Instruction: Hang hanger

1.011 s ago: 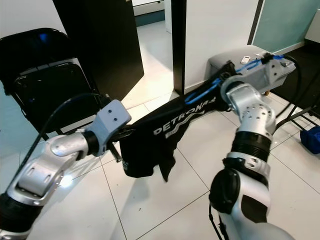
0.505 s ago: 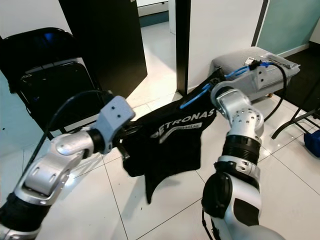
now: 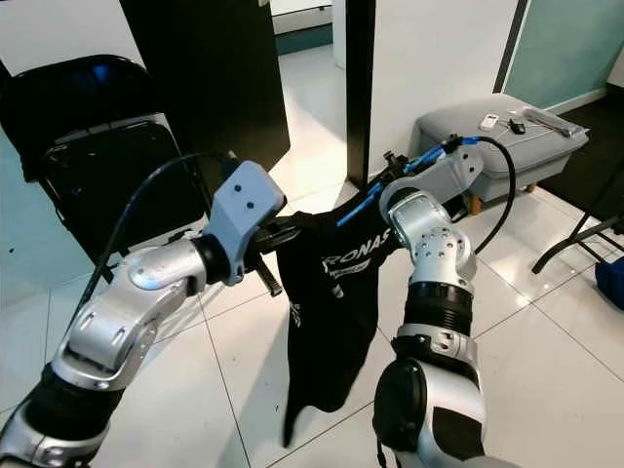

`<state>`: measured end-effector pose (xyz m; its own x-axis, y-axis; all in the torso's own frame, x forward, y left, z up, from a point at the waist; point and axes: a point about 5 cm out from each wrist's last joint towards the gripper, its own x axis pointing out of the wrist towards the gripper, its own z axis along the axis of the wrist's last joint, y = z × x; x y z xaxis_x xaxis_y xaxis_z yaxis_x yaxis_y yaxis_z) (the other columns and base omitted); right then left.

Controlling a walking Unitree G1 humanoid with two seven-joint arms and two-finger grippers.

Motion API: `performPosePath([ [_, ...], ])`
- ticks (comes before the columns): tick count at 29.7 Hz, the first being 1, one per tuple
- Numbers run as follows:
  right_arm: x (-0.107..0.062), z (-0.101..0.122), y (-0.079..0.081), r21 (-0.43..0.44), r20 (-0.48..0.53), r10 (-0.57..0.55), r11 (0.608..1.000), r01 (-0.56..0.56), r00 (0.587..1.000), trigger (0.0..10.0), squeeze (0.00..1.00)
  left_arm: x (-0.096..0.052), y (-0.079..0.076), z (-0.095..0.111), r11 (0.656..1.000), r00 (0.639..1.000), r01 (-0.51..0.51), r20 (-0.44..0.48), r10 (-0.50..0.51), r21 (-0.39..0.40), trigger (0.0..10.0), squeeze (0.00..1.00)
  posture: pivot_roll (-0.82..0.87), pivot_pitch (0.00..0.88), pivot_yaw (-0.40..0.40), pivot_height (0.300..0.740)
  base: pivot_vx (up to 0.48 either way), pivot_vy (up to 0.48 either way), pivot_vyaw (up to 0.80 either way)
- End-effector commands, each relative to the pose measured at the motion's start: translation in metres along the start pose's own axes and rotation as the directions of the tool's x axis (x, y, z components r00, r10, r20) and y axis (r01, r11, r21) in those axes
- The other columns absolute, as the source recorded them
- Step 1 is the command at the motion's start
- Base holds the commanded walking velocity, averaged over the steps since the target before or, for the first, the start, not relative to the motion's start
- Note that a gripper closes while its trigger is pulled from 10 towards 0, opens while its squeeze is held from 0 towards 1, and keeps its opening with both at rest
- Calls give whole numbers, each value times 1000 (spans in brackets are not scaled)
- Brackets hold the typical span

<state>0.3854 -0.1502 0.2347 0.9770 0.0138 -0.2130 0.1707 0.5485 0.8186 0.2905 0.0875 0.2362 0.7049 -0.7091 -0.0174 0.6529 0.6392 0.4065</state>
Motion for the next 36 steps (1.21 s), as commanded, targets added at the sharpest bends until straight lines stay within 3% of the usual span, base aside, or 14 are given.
performPosePath([
  [1, -2, 13, 7, 36, 42, 22, 999, -23, 999, 10000, 0, -5, -5, -13, 999, 998, 30, -50, -28, 23, 0, 976, -7, 24, 28, 740, 0, 0, 0],
  [7, -2, 22, 9, 42, 61, 30, 999, -32, 998, 10000, 0, -9, -19, -30, 995, 988, 103, -116, -101, 9, 0, 1000, -15, 25, 25, 740, 0, 0, 0],
  [9, -3, 26, 11, 33, 69, 40, 999, -43, 997, 10000, 0, -10, -33, -39, 987, 974, 161, -156, -162, -15, 10000, 1000, -15, 25, 23, 740, 0, 0, 0],
  [13, -2, 28, 12, -20, 57, 54, 998, -53, 997, 10000, 0, -11, -44, -43, 977, 962, 211, -169, -214, -37, 10000, 1000, -16, 24, 20, 740, 0, 0, 0],
  [21, 0, 25, 14, -392, -75, 98, 912, -120, 992, 10000, 0, -12, -59, -43, 952, 940, 296, -152, -304, -76, 10000, 1000, -25, 21, 11, 740, 0, 0, 0],
  [27, -3, 29, 11, -661, -145, 140, 723, -201, 979, 10000, 0, -14, -52, -40, 959, 952, 270, -124, -280, -90, 10000, 1000, -36, 22, 1, 740, 0, 0, 0],
  [28, -4, 29, 9, -706, -159, 143, 676, -214, 977, 10000, 0, -14, -49, -40, 963, 958, 252, -120, -262, -95, 10000, 1000, -36, 22, 1, 740, 0, 0, 0],
  [29, -5, 27, 3, -813, -195, 174, 521, -258, 965, 10000, 0, -15, -38, -43, 978, 972, 185, -128, -196, -93, 10000, 1000, -40, 21, -3, 740, 0, 0, 0],
  [30, -5, 27, 3, -813, -195, 174, 521, -258, 965, 10000, 0, -15, -38, -43, 978, 972, 185, -128, -196, -93, 10000, 1000, -40, 21, -3, 740, 0, 0, 0],
  [32, -10, 18, -22, -944, -329, 160, -50, -326, 931, 10000, 0, -20, -11, -55, 994, 986, 23, -163, -40, -103, 10000, 1000, -40, 20, -3, 740, 0, 0, 0],
  [33, -10, 18, -22, -944, -329, 160, -50, -326, 931, 10000, 0, -20, -11, -55, 994, 986, 23, -163, -40, -103, 10000, 1000, -40, 20, -3, 740, 0, 0, 0],
  [34, -10, 14, -42, -888, -380, 75, -308, -341, 922, 10000, 0, -25, 2, -64, 993, 980, -56, -194, 34, -107, 10000, 345, -45, 20, -8, 740, 0, 0, 0],
  [35, -9, 16, -57, -829, -375, 9, -451, -331, 927, 10000, 0, -29, 10, -71, 988, 972, -104, -223, 78, -111, 10000, 0, -47, 19, -12, 740, 0, 0, 0],
  [36, -8, 19, -65, -797, -359, -25, -512, -320, 933, 10000, 0, -31, 14, -75, 985, 966, -129, -240, 100, -111, 10000, 0, -46, 20, -14, 740, 0, 0, 0],
])
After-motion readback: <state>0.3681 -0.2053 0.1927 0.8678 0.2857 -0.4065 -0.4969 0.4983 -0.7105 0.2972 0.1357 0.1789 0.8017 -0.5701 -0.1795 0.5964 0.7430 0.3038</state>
